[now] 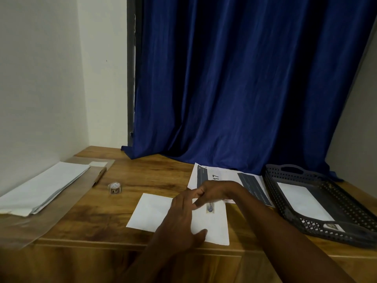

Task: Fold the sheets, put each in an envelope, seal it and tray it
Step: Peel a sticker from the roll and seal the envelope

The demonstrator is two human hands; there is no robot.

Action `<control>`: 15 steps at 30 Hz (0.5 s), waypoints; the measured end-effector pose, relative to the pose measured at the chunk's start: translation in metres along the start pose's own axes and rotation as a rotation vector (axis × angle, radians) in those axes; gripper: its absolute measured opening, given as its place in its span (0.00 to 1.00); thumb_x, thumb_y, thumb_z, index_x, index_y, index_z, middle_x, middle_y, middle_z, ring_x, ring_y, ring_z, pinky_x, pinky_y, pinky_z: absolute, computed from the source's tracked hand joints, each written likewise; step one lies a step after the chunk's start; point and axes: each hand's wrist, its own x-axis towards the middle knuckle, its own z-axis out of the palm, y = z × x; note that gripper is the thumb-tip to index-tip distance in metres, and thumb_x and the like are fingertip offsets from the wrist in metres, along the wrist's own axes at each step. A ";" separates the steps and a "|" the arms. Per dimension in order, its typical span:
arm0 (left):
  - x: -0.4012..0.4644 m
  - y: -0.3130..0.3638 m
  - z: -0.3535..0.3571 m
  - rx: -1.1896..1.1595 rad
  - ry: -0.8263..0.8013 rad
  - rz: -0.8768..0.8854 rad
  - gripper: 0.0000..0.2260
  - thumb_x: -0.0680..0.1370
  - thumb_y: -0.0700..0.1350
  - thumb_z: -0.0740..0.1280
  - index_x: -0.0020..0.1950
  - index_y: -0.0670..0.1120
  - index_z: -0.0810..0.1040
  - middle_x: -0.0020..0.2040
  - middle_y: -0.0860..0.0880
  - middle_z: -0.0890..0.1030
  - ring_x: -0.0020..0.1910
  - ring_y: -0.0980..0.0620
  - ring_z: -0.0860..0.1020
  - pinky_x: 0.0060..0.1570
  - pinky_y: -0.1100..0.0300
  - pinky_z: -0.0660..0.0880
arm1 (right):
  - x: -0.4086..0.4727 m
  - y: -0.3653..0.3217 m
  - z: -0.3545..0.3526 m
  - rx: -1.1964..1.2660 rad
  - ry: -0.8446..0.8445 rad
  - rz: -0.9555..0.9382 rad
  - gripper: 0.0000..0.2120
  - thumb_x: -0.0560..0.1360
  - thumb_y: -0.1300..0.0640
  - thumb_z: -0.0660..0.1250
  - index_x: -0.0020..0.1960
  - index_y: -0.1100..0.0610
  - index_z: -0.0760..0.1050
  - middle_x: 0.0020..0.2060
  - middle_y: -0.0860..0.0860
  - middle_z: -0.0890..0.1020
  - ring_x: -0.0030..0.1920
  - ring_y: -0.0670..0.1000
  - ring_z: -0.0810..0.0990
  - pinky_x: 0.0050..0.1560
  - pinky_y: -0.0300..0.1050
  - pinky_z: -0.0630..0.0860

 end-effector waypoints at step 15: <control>0.005 -0.014 -0.002 -0.273 0.485 -0.039 0.35 0.73 0.61 0.67 0.76 0.51 0.60 0.75 0.45 0.64 0.74 0.44 0.63 0.69 0.50 0.62 | -0.129 0.057 -0.020 0.606 0.318 0.044 0.10 0.78 0.57 0.71 0.58 0.58 0.82 0.51 0.53 0.88 0.51 0.54 0.87 0.52 0.46 0.83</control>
